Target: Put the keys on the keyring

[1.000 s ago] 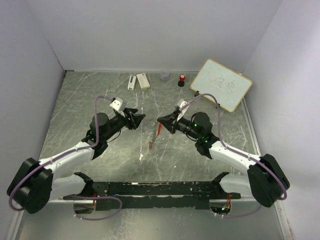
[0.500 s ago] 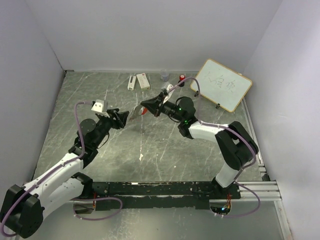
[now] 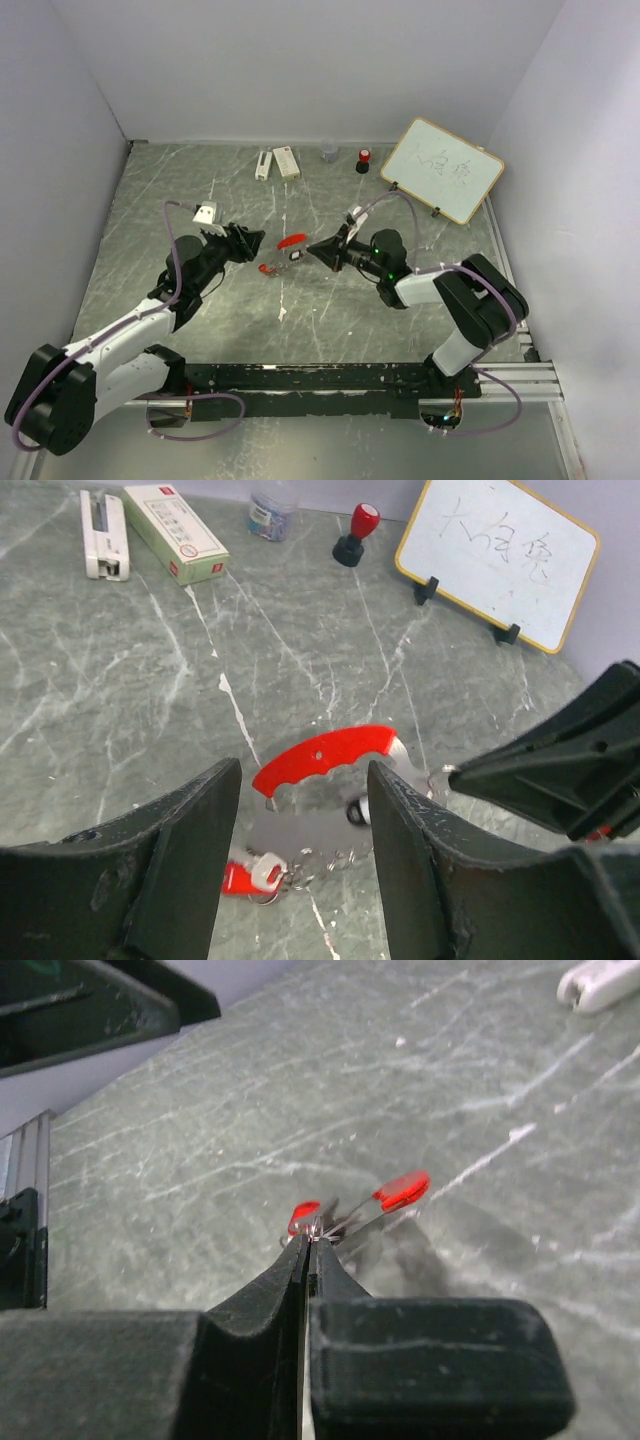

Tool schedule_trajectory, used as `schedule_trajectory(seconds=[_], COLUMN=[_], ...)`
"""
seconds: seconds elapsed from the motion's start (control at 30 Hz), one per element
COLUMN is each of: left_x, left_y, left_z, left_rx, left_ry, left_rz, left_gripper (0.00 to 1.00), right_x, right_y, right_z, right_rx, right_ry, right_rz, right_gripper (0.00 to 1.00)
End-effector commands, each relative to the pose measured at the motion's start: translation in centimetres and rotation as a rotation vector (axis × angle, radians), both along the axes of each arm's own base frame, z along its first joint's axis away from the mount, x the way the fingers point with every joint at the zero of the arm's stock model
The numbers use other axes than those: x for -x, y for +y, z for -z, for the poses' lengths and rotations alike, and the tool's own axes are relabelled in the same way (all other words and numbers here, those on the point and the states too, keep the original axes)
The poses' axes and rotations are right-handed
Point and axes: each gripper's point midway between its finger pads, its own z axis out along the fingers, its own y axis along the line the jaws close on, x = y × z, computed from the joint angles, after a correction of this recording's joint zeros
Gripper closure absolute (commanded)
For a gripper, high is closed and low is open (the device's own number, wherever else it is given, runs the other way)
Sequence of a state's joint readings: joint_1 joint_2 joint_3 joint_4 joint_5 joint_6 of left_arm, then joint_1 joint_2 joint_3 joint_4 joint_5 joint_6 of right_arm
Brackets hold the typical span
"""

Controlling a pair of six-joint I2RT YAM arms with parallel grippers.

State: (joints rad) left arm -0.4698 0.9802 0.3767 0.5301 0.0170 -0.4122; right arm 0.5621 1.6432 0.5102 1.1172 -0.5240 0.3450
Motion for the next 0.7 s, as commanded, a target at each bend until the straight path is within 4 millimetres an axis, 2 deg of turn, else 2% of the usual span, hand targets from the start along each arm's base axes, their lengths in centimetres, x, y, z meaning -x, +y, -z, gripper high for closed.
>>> schedule_trajectory(seconds=[0.0, 0.1, 0.17, 0.27, 0.4, 0.43, 0.47, 0.53, 0.6, 0.67], left_x=[0.0, 0.0, 0.0, 0.1, 0.3, 0.2, 0.2, -0.1, -0.5, -0.9], left_y=[-1.2, -1.5, -1.6, -1.9, -2.2, -2.2, -2.1, -1.6, -0.9, -0.2], left_z=[-0.8, -0.4, -0.2, -0.3, -0.5, -0.6, -0.6, -0.6, -0.5, -0.3], left_rx=[0.057, 0.06, 0.064, 0.064, 0.076, 0.08, 0.083, 0.085, 0.094, 0.096], left_ry=[-0.027, -0.017, -0.015, -0.022, -0.023, -0.019, -0.014, 0.007, 0.055, 0.106], left_rz=[0.059, 0.074, 0.08, 0.1, 0.117, 0.112, 0.104, 0.066, 0.008, -0.044], left_gripper=[0.36, 0.37, 0.37, 0.37, 0.35, 0.32, 0.22, 0.08, 0.01, 0.0], right_x=[1.2, 2.1, 2.0, 1.7, 1.0, 0.7, 0.2, -0.7, -1.8, -2.8], right_y=[-1.9, -3.0, -3.8, -5.4, -7.0, -7.4, -7.8, -8.9, -10.4, -13.1], right_z=[1.0, 2.1, 2.7, 3.3, 2.1, 1.7, 1.3, 0.5, -0.2, -0.5], right_rx=[0.03, 0.056, 0.088, 0.126, 0.119, 0.118, 0.112, 0.09, 0.066, 0.045], right_ry=[0.042, 0.094, 0.122, 0.148, 0.135, 0.138, 0.145, 0.181, 0.226, 0.277], right_rz=[0.061, 0.095, 0.14, 0.231, 0.335, 0.366, 0.404, 0.502, 0.629, 0.814], right_gripper=[1.0, 0.98, 0.82, 0.68, 0.58, 0.57, 0.55, 0.49, 0.42, 0.22])
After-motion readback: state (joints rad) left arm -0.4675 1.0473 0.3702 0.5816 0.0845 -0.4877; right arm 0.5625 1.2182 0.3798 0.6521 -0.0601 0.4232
